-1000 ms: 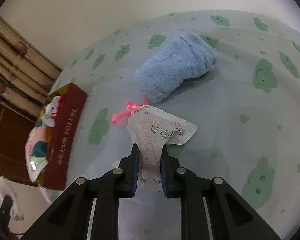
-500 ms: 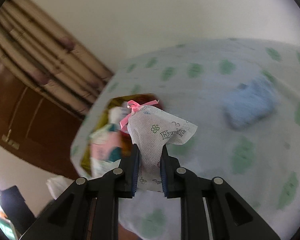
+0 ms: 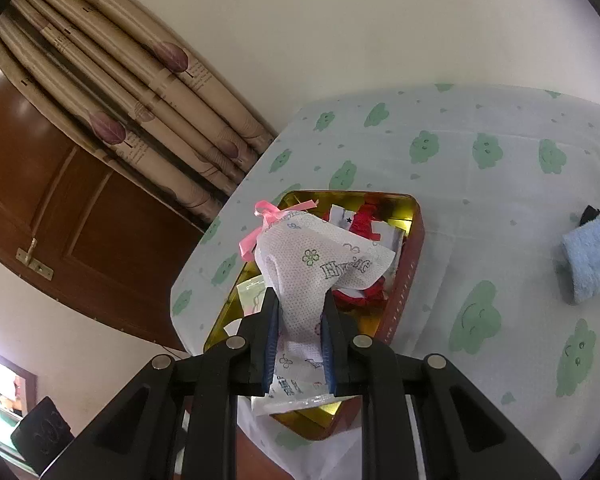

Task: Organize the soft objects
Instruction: 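Carry the tissue packet with the right gripper toward the tin box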

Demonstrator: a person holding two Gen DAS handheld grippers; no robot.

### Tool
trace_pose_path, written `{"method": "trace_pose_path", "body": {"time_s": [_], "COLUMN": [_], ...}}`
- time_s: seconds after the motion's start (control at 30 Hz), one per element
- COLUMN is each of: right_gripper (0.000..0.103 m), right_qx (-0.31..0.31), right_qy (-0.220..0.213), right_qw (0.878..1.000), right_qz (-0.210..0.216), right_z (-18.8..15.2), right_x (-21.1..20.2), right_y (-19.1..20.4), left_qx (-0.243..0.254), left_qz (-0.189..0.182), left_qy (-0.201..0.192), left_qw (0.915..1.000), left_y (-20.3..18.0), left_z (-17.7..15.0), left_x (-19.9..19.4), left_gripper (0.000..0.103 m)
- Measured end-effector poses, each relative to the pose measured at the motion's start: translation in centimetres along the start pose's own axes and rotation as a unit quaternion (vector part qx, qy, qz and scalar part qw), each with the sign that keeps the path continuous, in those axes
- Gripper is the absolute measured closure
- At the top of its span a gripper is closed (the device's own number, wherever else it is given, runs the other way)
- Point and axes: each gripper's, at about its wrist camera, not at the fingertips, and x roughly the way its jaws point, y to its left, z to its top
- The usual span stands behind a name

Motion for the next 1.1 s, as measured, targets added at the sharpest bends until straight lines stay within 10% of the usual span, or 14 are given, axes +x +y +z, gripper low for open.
{"method": "trace_pose_path", "body": {"time_s": [0.53, 1.1], "right_gripper": [0.086, 0.086], "right_qx": [0.034, 0.060], "right_qy": [-0.022, -0.013], "right_qw": [0.999, 0.998], "right_qz": [-0.011, 0.001], "right_z": [-3.3, -3.3], "right_x": [-4.8, -4.5], "right_y": [-4.1, -6.6], "left_qx": [0.073, 0.134], "left_qz": [-0.008, -0.003], "left_qy": [-0.001, 0.131], "left_qw": [0.9973, 0.9822], "left_y": [-1.5, 0.1], "left_z": [8.3, 13.8], "left_x": [4.9, 21.2], "left_gripper": [0.073, 0.066]}}
